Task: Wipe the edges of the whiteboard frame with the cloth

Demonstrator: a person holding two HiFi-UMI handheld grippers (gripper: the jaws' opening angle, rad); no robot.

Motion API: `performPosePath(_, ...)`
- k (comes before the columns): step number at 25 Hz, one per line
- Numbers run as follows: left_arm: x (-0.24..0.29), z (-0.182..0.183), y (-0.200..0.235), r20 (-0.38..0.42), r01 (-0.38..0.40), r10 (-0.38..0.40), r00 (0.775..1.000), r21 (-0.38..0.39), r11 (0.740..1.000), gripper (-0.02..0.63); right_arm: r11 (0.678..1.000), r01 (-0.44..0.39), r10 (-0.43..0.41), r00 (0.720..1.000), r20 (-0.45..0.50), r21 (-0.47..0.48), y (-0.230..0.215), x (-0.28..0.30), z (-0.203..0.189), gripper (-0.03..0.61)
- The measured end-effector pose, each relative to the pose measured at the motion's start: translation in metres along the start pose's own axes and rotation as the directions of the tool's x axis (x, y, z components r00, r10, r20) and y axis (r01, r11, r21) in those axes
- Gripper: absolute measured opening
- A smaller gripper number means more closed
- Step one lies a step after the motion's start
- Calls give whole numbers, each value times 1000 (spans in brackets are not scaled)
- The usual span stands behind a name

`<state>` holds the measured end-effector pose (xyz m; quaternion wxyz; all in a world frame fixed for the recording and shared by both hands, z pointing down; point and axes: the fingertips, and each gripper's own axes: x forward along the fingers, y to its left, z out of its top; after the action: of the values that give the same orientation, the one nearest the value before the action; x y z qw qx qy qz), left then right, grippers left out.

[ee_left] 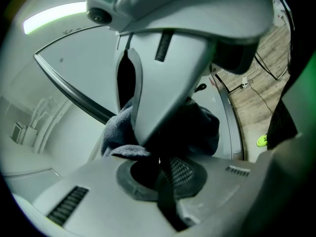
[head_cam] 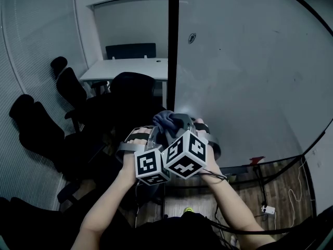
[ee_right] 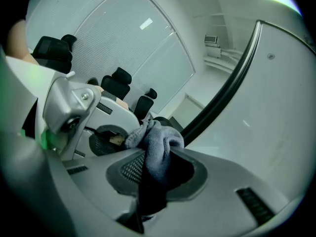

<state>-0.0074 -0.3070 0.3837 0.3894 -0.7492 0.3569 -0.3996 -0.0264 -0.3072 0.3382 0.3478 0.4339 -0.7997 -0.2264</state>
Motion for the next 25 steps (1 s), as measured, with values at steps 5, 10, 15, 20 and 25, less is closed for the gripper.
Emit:
performPosePath(5,2,-4,-10,-2,14,-14,1000,-10,1000,17,1000,-5,5,1000,-2,20,9,3,-7,95)
performPosePath(10,6,-10,-24,-8,42,-42,999,-18,999,17,999,-29,29,1000,-12,40,19,9,-17,95)
performPosePath(15,8,-12,-27,-7,46,-46,999,-37,998,17,999,-33,34,999,-16,39,22,11,-19,94)
performPosePath(20,10,-18,-40,-8,65,-65,998,-46,997,17,996,-52,54,998,-14,72,32,15,-28,95)
performPosePath(25,8,-19,-42,8,67,-66,998,-93,993,15,989,-77,77,997,6,128,36,17,-30,94)
